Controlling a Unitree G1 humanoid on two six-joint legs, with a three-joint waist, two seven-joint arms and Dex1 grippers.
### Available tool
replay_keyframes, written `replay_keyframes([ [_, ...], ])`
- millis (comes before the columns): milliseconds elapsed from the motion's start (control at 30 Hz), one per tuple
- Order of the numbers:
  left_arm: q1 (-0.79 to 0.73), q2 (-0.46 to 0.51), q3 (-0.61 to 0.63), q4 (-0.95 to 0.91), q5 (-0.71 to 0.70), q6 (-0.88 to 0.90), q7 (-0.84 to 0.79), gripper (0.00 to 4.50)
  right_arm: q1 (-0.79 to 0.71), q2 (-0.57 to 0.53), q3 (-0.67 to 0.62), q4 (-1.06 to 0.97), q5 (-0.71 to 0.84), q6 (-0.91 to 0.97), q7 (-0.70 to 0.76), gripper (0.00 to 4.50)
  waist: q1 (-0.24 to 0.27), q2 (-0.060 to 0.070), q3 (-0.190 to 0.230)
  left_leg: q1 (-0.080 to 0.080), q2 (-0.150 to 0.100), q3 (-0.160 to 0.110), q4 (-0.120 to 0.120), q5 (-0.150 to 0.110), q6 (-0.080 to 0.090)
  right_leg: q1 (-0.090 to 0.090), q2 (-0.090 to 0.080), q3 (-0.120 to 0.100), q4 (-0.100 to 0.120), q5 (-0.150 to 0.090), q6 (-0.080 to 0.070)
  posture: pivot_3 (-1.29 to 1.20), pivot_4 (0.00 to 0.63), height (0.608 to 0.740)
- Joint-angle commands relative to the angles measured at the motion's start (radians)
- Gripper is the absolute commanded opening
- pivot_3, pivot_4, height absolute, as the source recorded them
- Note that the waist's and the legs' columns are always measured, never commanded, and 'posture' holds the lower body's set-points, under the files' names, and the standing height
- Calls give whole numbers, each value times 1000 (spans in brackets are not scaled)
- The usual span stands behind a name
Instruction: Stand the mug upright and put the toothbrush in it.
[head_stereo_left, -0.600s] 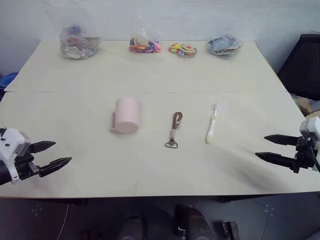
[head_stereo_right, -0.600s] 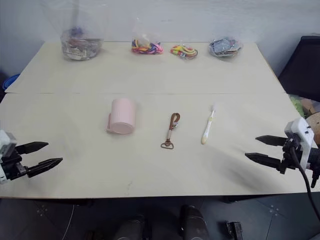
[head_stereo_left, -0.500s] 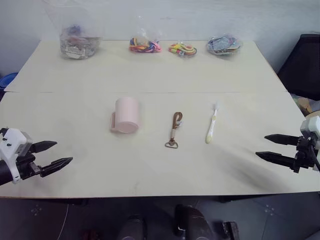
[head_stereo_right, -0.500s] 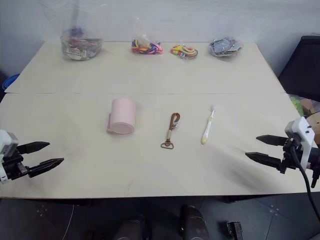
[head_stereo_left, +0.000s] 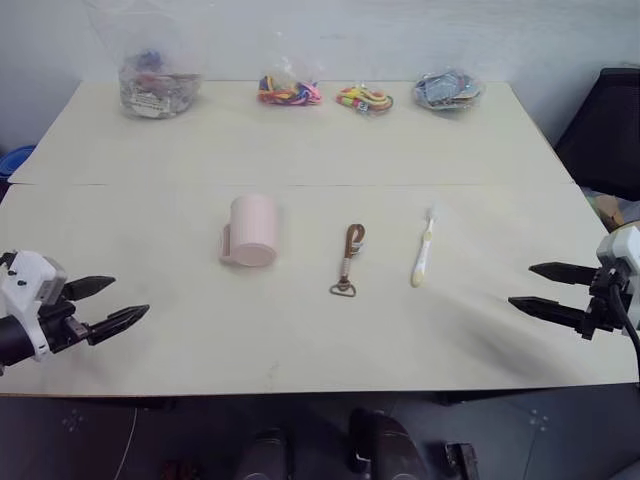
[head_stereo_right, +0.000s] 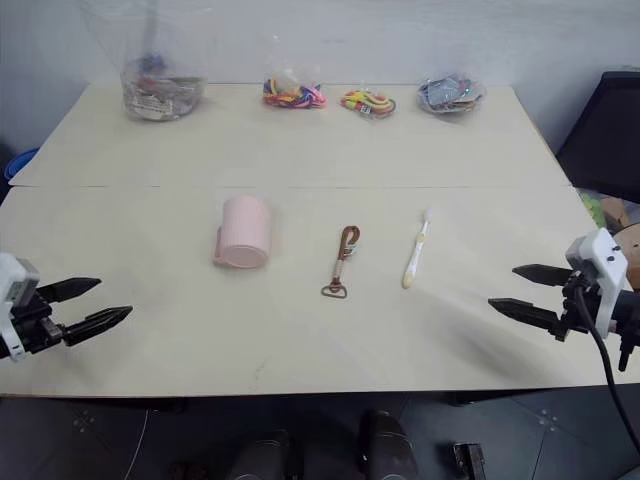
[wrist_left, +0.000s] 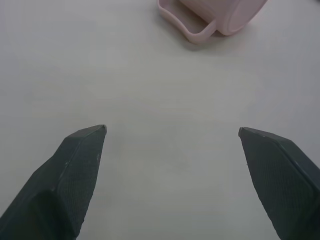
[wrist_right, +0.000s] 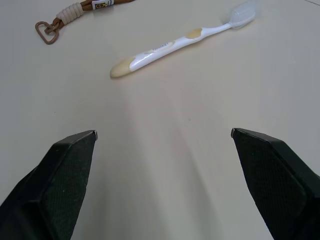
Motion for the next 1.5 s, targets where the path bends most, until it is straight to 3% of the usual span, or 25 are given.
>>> replay_keyframes([
  [33,-6,2,12,-34,-30,14,-6,4497,-10,5,-37,-30,26,23,-19,4465,0,0,0,0,0,0,0,0,0,0,0,0,0,0,0,0,150,740],
  [433,-49,-2,16,-117,-114,104,23,4497,-11,26,-52,-116,81,105,-98,4465,1,0,0,0,0,0,0,0,0,0,0,0,1,0,0,0,150,740],
  [533,-118,13,17,-157,-211,199,39,4497,-73,66,-40,-227,166,205,-193,4465,1,0,0,0,0,0,1,0,0,0,0,1,2,0,0,0,150,740],
  [667,-258,41,-46,-260,-393,332,38,4497,-267,253,53,-383,298,445,-533,4465,-4,-1,-1,0,0,-2,2,1,-1,0,0,2,3,0,0,0,150,740],
  [800,-326,90,-160,-336,-413,326,-18,4497,-412,543,177,-453,309,624,-882,4465,-7,0,0,0,0,-3,0,1,-5,0,2,2,3,-1,-1,0,150,740],
  [900,-400,110,-243,-308,-375,286,-49,4497,-452,674,306,-464,253,704,-1005,4465,-5,1,0,-1,-2,-2,0,1,-6,-2,5,-1,4,-1,-3,0,150,740],
  [1033,-442,155,-326,-255,-294,213,-132,4497,-487,778,388,-367,171,696,-1080,4465,-4,1,0,-2,-4,4,1,1,-6,-2,5,-2,3,-2,-3,0,150,740],
  [1333,-536,155,-407,-182,-248,163,-186,4497,-555,860,549,-103,21,563,-996,4465,-28,0,0,-1,-3,7,0,1,-6,-1,7,-1,3,-2,-3,0,150,740],
  [1433,-544,146,-419,-184,-242,159,-182,4500,-570,872,595,-45,-39,498,-965,3855,-36,0,0,0,-2,7,0,1,-7,-1,7,-1,4,-2,-3,0,150,740],
  [1500,-552,141,-425,-182,-238,157,-180,4500,-572,880,600,-38,-45,490,-944,3149,-37,0,0,0,-1,7,0,2,-7,-1,8,-1,4,-2,-3,0,150,740],
])
